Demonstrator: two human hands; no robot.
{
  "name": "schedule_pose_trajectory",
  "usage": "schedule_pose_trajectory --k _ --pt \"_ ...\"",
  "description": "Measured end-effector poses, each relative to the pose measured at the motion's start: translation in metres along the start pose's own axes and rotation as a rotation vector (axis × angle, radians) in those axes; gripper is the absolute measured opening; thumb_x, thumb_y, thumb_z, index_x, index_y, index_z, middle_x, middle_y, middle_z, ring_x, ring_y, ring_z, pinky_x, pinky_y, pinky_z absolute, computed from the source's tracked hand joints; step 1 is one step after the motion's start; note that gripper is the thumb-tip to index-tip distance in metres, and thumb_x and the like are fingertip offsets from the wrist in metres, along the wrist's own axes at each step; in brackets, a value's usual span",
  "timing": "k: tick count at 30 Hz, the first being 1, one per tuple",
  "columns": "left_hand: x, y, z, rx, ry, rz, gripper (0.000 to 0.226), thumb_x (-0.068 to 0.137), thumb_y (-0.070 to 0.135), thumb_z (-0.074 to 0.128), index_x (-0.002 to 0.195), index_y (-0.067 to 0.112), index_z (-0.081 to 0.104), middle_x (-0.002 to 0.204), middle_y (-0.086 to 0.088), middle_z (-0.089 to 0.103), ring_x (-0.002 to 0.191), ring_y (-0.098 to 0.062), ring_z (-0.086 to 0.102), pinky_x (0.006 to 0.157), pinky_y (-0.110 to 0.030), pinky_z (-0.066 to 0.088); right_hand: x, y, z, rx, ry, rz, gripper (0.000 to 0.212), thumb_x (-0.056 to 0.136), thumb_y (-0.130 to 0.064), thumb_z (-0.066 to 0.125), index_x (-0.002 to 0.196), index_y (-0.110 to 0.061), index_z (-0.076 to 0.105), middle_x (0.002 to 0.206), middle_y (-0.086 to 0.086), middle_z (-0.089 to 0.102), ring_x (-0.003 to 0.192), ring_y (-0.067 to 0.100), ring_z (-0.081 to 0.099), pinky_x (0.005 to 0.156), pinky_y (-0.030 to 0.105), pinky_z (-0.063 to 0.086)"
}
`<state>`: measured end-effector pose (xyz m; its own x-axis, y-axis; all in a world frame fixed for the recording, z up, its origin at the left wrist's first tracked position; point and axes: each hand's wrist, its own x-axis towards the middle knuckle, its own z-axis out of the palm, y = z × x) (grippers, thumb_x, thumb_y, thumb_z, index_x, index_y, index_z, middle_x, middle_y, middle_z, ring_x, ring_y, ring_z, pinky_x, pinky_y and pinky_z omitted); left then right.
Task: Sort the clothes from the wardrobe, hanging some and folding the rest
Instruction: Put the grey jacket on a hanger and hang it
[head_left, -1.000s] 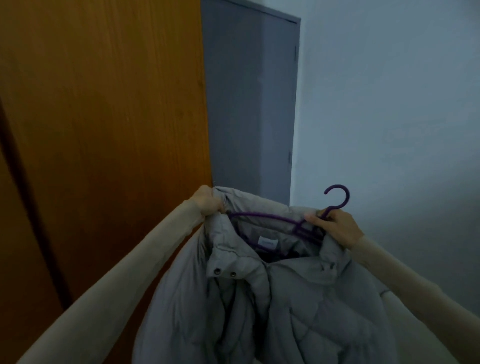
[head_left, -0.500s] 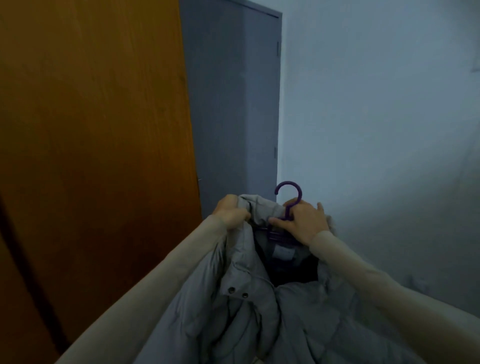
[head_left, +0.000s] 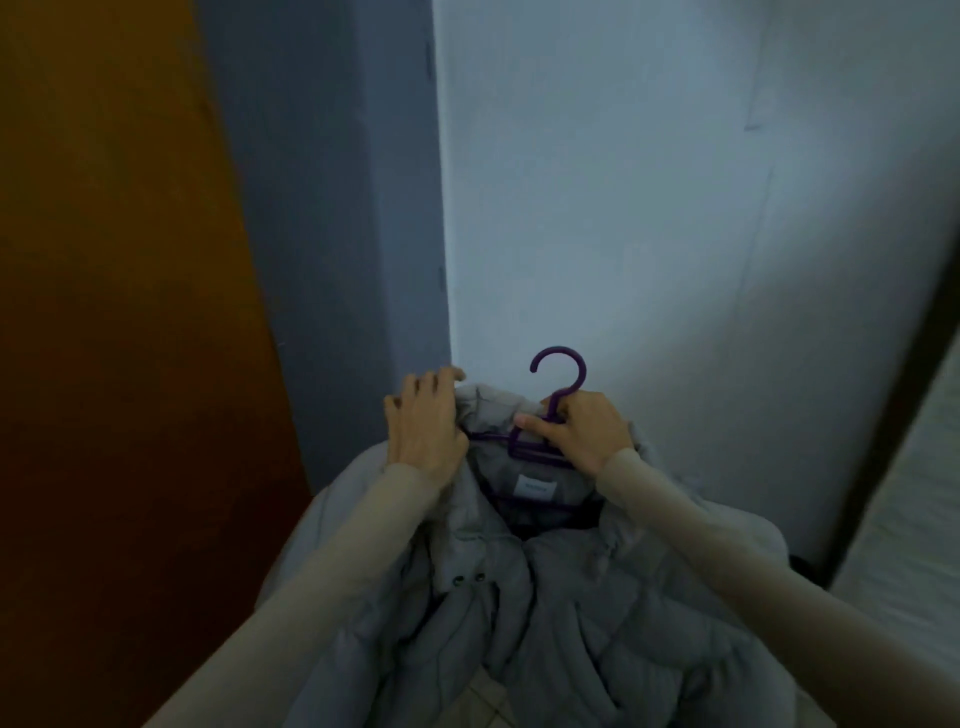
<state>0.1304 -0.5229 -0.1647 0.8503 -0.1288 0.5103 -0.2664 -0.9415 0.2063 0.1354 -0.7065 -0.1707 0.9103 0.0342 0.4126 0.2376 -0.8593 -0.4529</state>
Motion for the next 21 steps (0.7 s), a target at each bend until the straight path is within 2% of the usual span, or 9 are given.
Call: schedule_pose_trajectory --k 3,7,9,13,17,21 --pt "-0.005 0.020 0.012 -0.110 -0.132 0.222 0.057 0.077 0.017 0.057 0.129 0.027 0.037 0.120 0.001 0.048 0.115 -0.020 0.042 0.089 -0.033 0.028 -0.018 0.006 -0.011 -0.029 0.039 0.042 0.049 0.083 -0.055 0.057 0.060 -0.012 0.048 0.064 0.004 0.053 0.064 0.022 0.052 0.061 0.030 0.037" --pt "-0.014 0.046 0.030 -0.241 -0.092 0.307 0.055 0.077 0.023 0.063 0.127 0.025 0.040 0.115 0.000 0.051 0.107 -0.022 0.051 0.086 -0.036 0.040 -0.041 0.022 -0.026 -0.039 0.057 0.094 0.049 0.083 -0.054 0.058 0.058 -0.014 0.046 0.058 0.001 0.048 0.060 0.021 0.050 0.058 0.029 0.034" --pt "-0.017 0.056 0.036 -0.395 -0.072 0.291 0.054 0.079 0.023 0.065 0.126 0.022 0.040 0.115 -0.002 0.055 0.101 -0.025 0.056 0.079 -0.033 0.044 -0.050 0.032 -0.037 -0.033 0.070 0.112 0.047 0.082 -0.054 0.059 0.054 -0.020 0.041 0.056 -0.002 0.047 0.061 0.021 0.051 0.058 0.029 0.034" --pt "-0.013 0.078 0.048 -0.609 -0.079 0.233 0.045 0.081 0.020 0.068 0.117 0.016 0.042 0.107 -0.006 0.061 0.096 -0.025 0.058 0.070 -0.026 0.040 -0.055 0.049 -0.057 -0.087 0.077 0.150 0.044 0.081 -0.057 0.058 0.056 -0.026 0.040 0.063 -0.001 0.050 0.065 0.018 0.051 0.060 0.028 0.034" --pt "-0.002 0.096 0.070 -0.730 -0.122 0.168 0.040 0.083 0.022 0.068 0.113 0.009 0.045 0.109 -0.010 0.063 0.097 -0.025 0.059 0.073 -0.025 0.042 -0.046 0.073 -0.072 -0.221 0.066 0.177 0.042 0.082 -0.059 0.054 0.068 -0.020 0.050 0.072 0.001 0.054 0.074 0.023 0.058 0.066 0.028 0.036" --pt "0.017 0.110 0.107 -0.724 -0.154 0.138 0.035 0.087 0.027 0.063 0.112 0.007 0.049 0.109 -0.014 0.063 0.098 -0.029 0.059 0.081 -0.035 0.047 -0.025 0.114 -0.070 -0.253 0.057 0.206 0.044 0.081 -0.061 0.054 0.062 -0.023 0.046 0.070 0.000 0.053 0.078 0.025 0.059 0.073 0.031 0.035"
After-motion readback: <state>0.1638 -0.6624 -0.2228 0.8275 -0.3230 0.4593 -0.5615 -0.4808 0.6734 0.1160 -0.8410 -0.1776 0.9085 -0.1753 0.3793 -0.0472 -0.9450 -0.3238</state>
